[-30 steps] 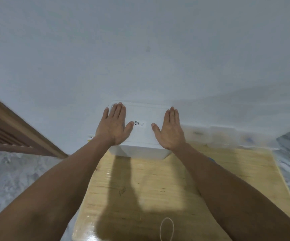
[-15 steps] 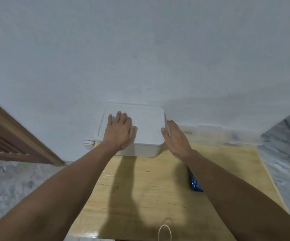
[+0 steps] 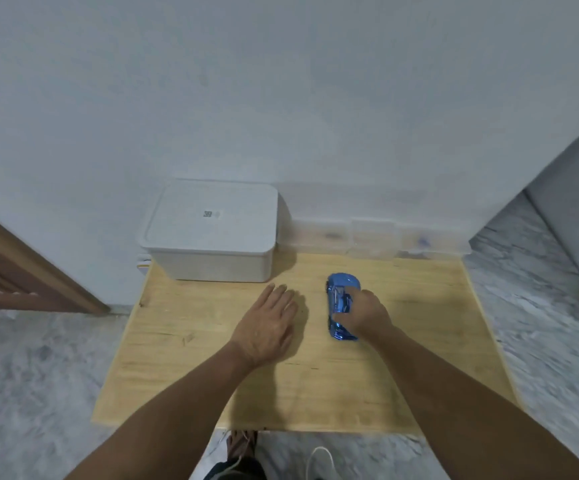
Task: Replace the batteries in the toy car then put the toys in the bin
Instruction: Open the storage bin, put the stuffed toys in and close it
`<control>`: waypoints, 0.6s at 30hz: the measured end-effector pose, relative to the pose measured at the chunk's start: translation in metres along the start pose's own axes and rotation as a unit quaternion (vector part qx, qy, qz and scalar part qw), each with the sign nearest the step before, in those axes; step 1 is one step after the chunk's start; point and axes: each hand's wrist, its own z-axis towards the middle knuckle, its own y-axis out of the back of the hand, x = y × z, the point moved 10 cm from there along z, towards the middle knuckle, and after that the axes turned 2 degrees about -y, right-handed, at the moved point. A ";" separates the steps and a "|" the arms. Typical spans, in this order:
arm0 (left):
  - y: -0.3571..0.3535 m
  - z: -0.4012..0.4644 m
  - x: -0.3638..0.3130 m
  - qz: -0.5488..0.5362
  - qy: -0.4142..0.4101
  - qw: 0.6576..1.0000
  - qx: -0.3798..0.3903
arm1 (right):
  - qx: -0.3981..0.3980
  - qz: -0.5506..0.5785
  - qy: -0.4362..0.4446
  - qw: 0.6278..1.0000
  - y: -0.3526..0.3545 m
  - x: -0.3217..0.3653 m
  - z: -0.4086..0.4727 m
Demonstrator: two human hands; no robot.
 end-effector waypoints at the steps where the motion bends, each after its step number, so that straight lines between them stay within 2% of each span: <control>1: -0.007 -0.002 -0.005 -0.004 0.014 1.000 0.018 | -0.002 0.010 0.004 1.000 -0.003 -0.002 -0.003; 5: -0.054 -0.012 -0.008 -0.062 0.105 0.982 0.145 | -0.022 0.023 0.019 0.999 -0.007 -0.001 -0.008; 9: -0.095 -0.028 0.003 -0.092 0.189 0.952 0.224 | -0.038 0.022 0.026 0.999 -0.011 0.002 -0.011; 18: -0.107 -0.034 0.004 -0.109 0.195 0.944 0.243 | -0.043 0.030 0.040 0.998 -0.027 0.009 -0.023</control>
